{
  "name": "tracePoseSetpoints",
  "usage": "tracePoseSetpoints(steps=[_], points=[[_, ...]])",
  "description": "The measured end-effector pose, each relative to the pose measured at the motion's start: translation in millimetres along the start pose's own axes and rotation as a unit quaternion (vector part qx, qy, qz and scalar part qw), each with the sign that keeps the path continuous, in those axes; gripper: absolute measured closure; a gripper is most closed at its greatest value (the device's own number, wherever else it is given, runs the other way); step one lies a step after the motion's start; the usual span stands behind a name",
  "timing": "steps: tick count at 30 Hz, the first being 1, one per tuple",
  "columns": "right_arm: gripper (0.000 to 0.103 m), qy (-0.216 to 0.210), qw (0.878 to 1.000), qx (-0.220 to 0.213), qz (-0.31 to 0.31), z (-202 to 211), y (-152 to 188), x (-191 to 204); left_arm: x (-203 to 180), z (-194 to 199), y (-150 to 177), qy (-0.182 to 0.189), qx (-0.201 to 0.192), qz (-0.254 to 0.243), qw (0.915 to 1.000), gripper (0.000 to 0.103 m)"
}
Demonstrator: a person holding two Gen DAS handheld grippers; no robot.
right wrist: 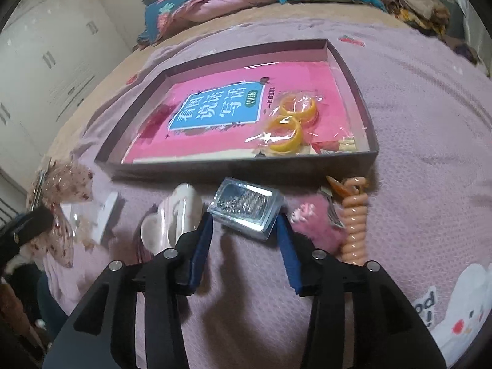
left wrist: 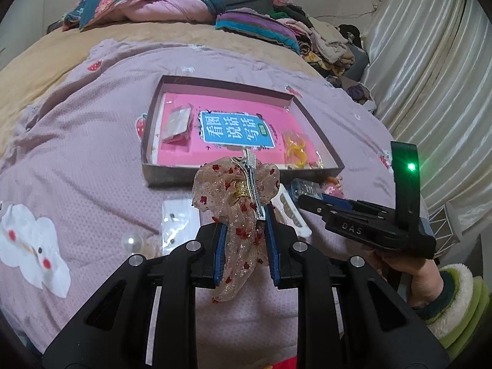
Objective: Organize jewelry
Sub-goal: 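Lift both clips, carry them into the tray box and open both tools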
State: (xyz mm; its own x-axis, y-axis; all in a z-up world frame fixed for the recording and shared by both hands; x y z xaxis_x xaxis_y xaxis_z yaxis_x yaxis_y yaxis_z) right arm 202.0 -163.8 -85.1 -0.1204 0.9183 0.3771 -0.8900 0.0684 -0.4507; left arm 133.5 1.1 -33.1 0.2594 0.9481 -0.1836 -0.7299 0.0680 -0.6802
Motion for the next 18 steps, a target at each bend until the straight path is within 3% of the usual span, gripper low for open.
tracePoseSetpoints(steps=[2, 7, 10, 18], points=[[0.053, -0.002, 1.0, 0.002, -0.012, -3, -4, 2, 2, 0, -3, 0.003, -0.001, 0.001, 1.0, 0.089], [0.052, 0.008, 1.0, 0.007, -0.02, -15, -10, 9, 8, -3, -10, 0.005, -0.002, 0.0, 1.0, 0.089], [0.059, 0.015, 1.0, 0.009, -0.011, -20, -11, 12, 10, -4, -14, 0.008, -0.002, 0.0, 1.0, 0.089], [0.059, -0.017, 0.999, 0.002, 0.028, 4, -9, 27, 16, -8, -32, 0.007, -0.007, -0.005, 0.9999, 0.089]])
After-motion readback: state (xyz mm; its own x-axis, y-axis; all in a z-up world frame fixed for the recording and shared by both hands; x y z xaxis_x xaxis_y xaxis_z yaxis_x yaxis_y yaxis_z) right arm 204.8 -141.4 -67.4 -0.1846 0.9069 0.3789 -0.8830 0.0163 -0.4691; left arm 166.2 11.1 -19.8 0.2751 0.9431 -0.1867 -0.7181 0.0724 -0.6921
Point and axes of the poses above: each gripper's, at about its wrist camera, not at the fingertips, and z roughly against the way its jaws point, x to its left, y to its underside, the point moved 4 cm from there along -z, roughly the way its jaws point, and after that the axes turned 11 degrees about -z, right-handed, at the moved point
